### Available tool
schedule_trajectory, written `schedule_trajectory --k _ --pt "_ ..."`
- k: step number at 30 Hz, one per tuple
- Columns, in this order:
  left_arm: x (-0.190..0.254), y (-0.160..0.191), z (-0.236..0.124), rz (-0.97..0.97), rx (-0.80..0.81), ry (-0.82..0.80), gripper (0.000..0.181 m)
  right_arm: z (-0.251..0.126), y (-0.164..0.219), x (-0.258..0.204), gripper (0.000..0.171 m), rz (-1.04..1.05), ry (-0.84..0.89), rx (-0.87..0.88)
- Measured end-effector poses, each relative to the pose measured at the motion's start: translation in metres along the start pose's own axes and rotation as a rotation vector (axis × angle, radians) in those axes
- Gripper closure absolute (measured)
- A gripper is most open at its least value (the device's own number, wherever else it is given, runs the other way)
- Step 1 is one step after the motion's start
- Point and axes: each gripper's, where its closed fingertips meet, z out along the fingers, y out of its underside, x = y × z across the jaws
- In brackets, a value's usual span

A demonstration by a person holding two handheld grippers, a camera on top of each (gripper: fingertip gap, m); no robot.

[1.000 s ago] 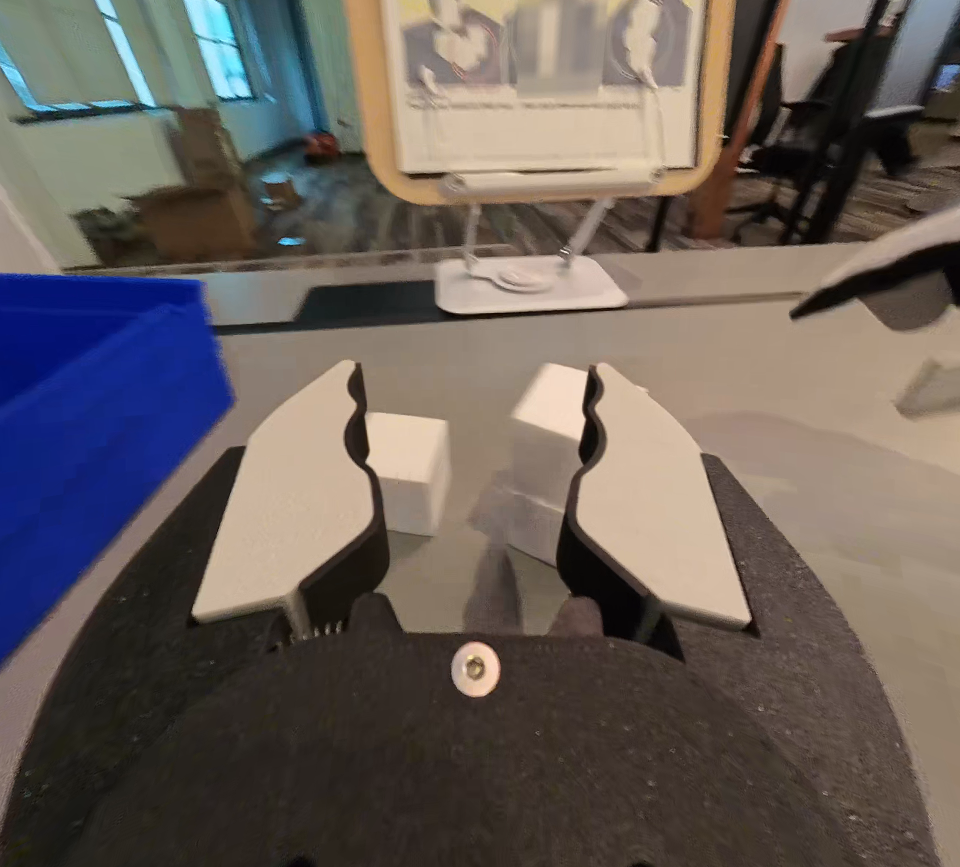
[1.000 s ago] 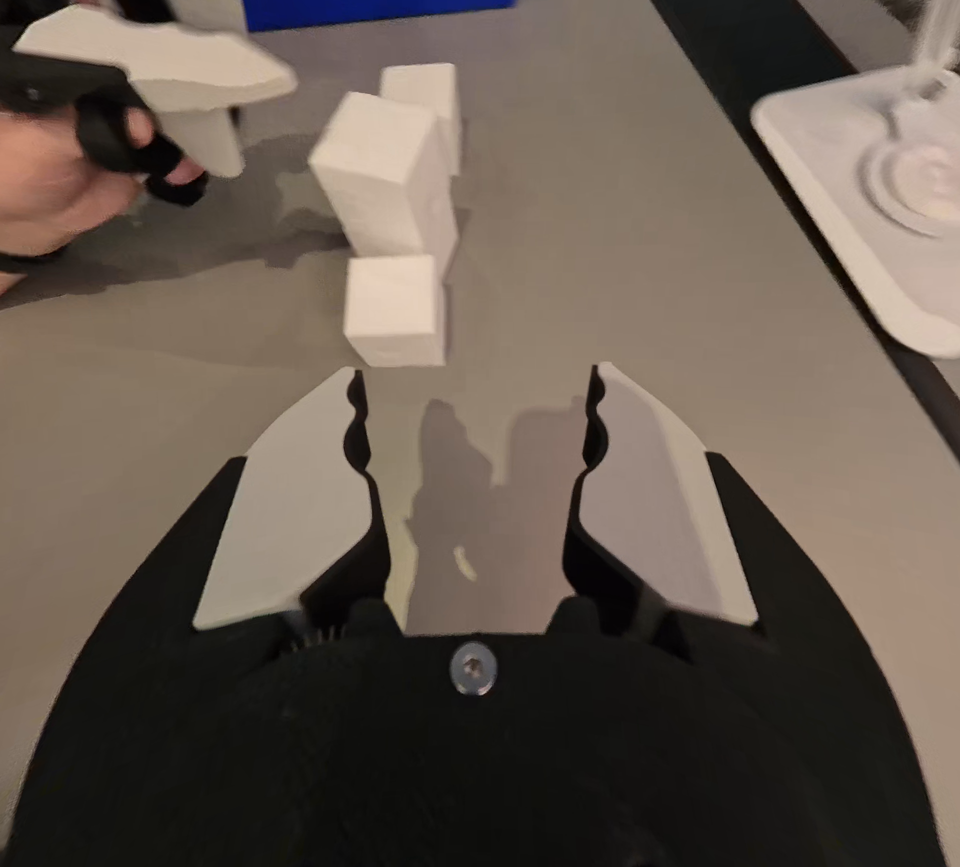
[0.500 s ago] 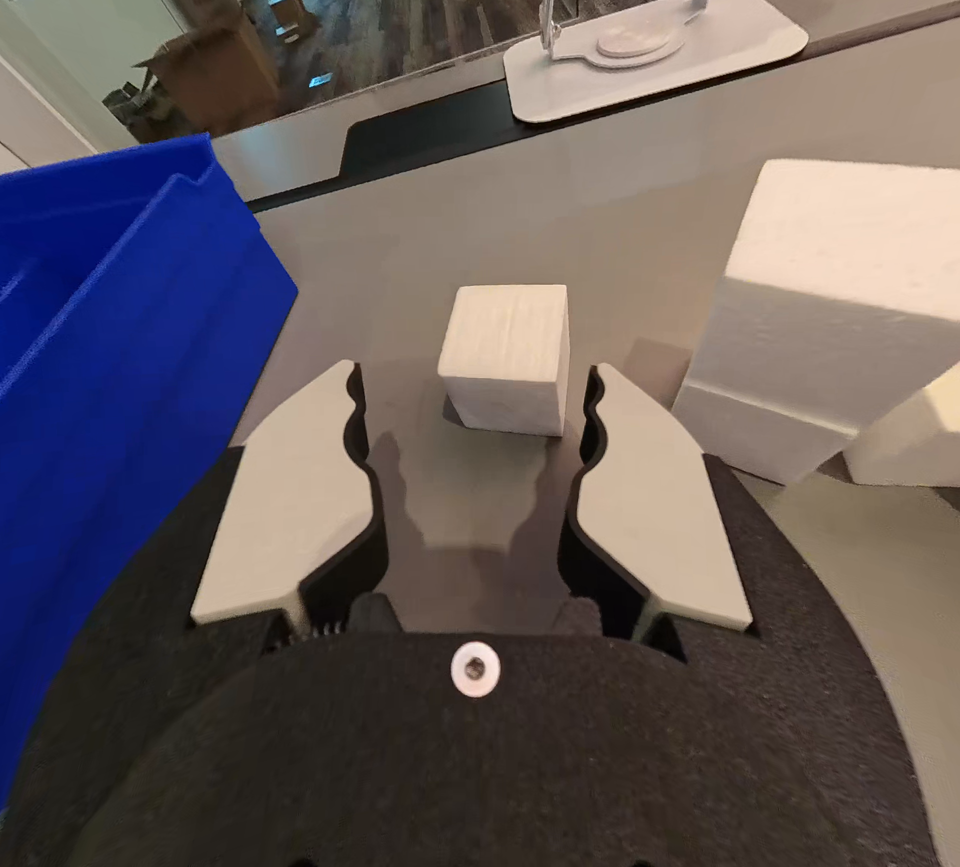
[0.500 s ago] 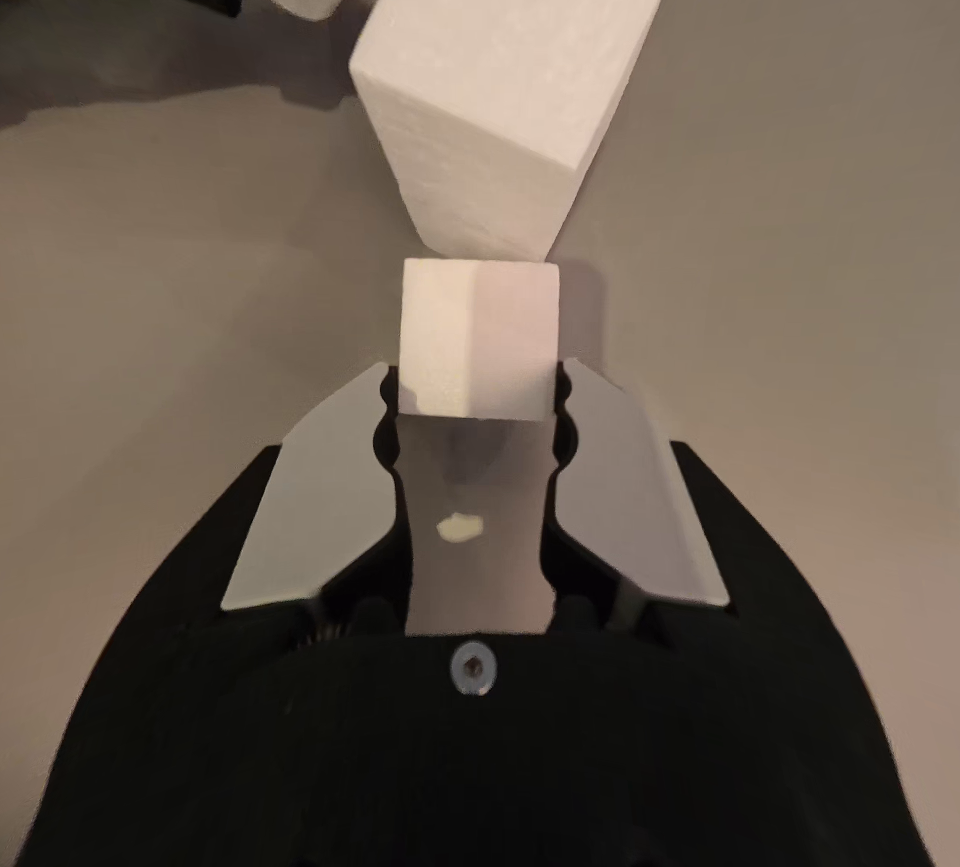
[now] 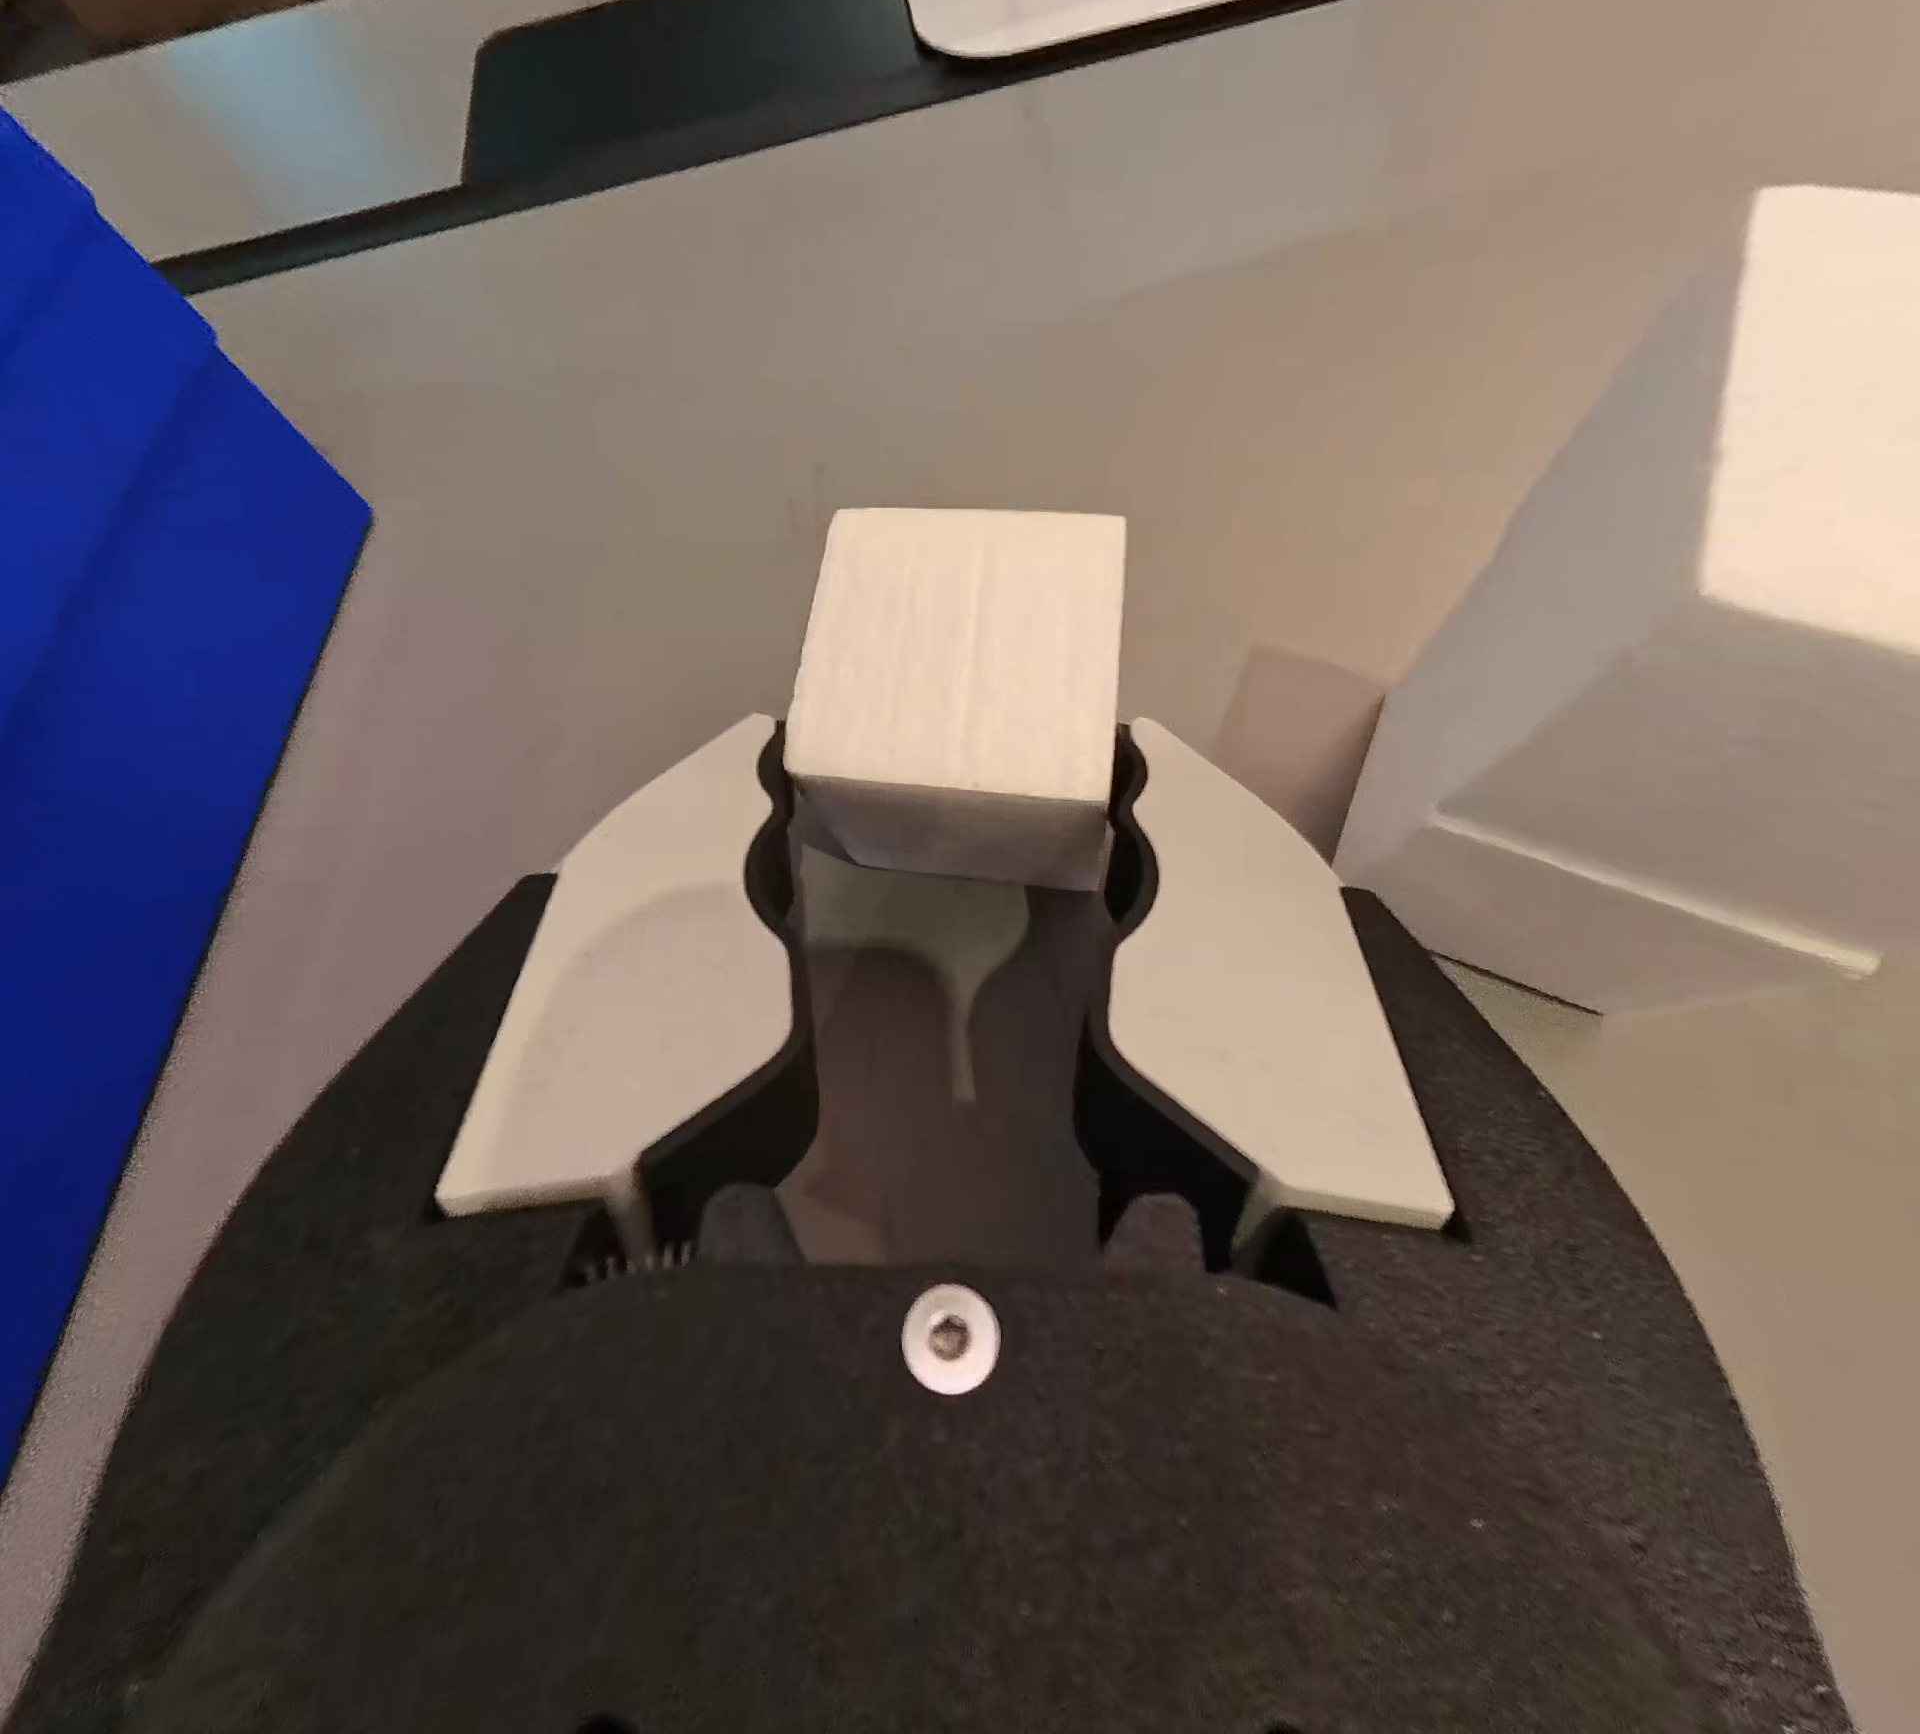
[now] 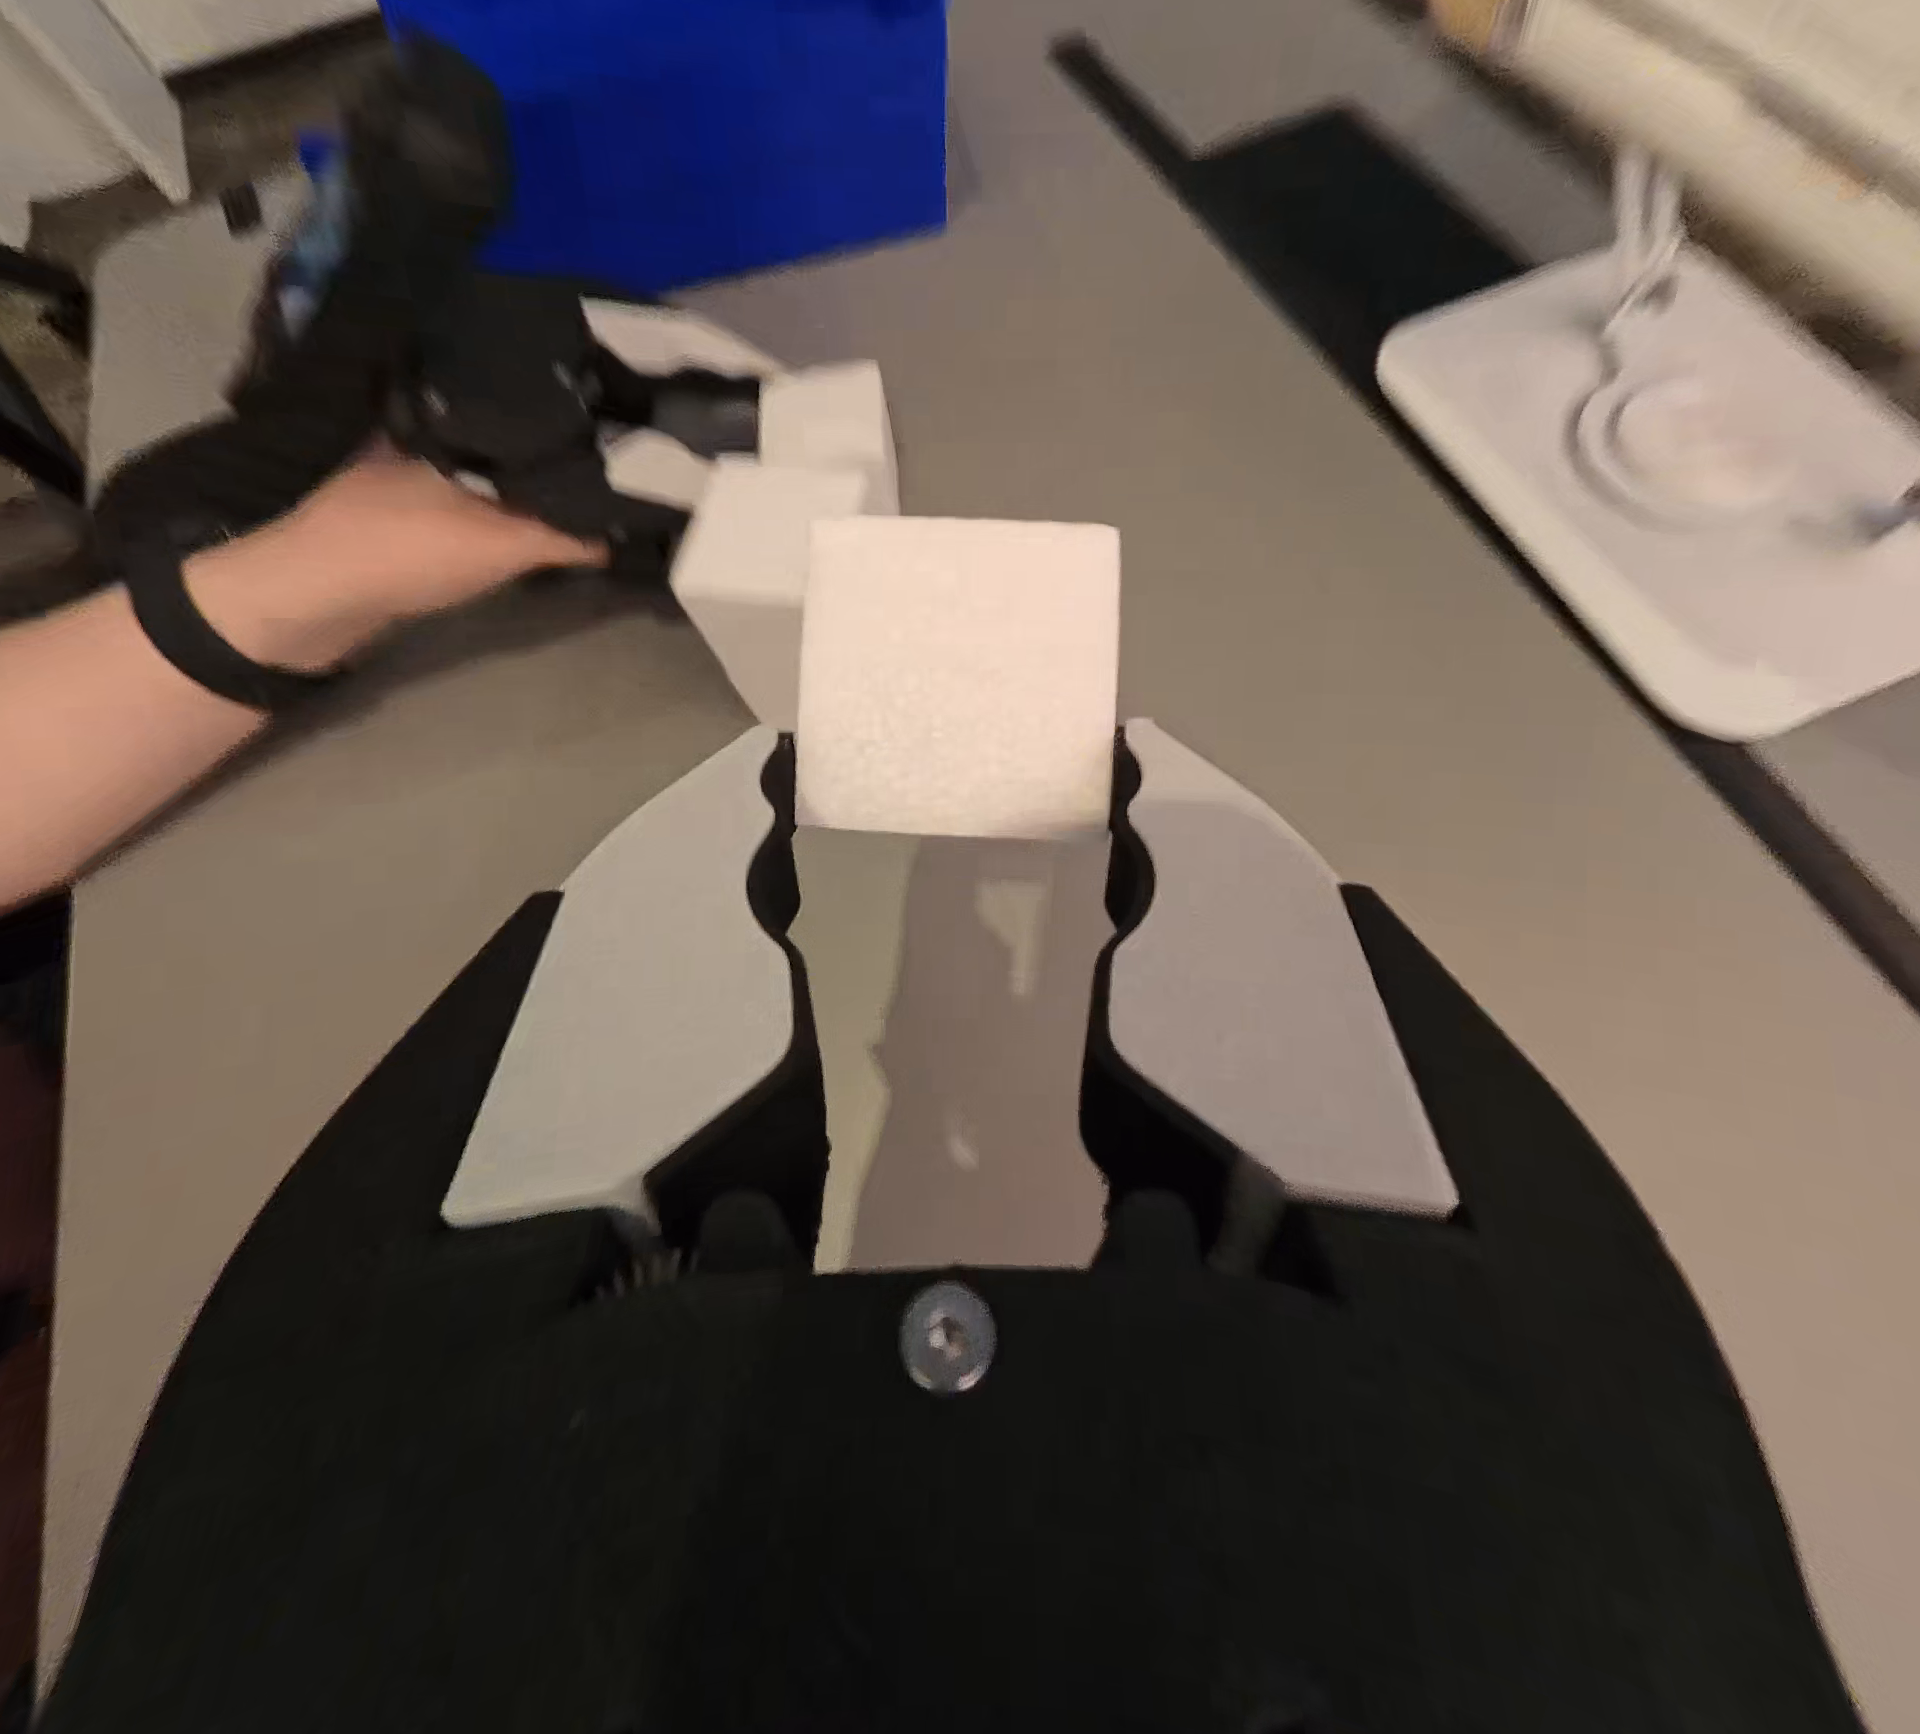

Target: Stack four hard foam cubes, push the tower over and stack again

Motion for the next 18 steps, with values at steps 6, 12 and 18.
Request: schedule_trajectory --k 6,12,18 --pt "-0.013 -0.004 -0.009 -0.016 0.013 -0.046 0.123 0.034 -0.045 -0.044 0.113 0.010 0.005 -0.002" --pt "-0.020 -0.010 -0.021 -0.046 0.047 -0.065 0.123 0.079 -0.019 -0.050 0.113 0.078 0.024 -0.255" --pt "-0.015 -0.014 -0.025 -0.052 0.052 -0.035 0.123 0.084 -0.017 -0.053 0.113 0.073 0.030 -0.274"
